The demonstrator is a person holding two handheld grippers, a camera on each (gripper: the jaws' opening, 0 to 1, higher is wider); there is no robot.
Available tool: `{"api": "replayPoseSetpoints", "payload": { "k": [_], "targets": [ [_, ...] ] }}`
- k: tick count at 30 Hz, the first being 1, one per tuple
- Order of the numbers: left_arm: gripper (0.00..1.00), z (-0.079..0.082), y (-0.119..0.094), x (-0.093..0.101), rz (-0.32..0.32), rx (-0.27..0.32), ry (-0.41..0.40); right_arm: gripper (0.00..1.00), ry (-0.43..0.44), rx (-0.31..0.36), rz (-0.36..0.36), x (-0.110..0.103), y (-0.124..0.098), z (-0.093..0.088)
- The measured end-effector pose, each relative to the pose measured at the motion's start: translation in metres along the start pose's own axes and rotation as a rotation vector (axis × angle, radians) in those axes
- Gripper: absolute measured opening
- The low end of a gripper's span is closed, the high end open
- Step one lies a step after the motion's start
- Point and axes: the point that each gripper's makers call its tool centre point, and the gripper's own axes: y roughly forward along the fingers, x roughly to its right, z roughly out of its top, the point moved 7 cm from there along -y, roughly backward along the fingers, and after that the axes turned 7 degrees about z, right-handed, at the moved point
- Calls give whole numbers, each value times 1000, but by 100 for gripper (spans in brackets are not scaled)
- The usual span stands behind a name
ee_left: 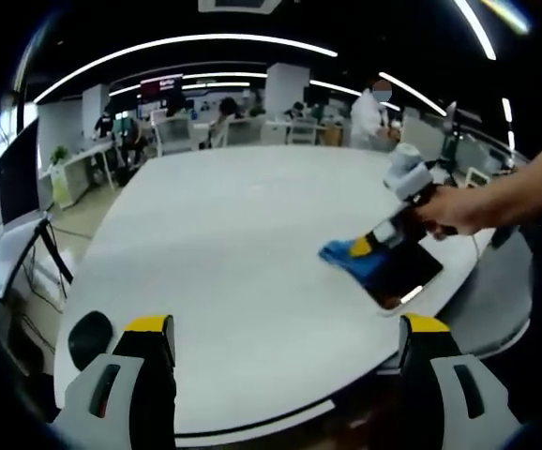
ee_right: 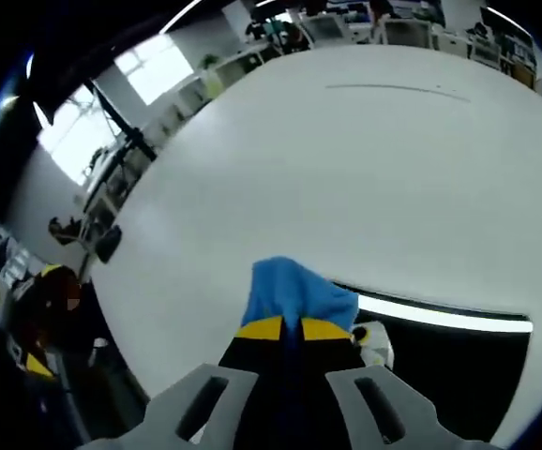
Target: Wipe the mirror surface with the cleaning cloth until all visible marks leave the cleaned area.
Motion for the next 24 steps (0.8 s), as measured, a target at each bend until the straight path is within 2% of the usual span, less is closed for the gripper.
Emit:
{"api": "replayPoseSetpoints", "payload": {
  "k": [12,24],
  "targets": [
    [99,4,-5,3,11,11,12,0,-33,-32,25,-10,-8,-19],
    [99,5,-9,7,26,16,14,0,-89,-28,28,-6,-10,-20]
  ]
}}
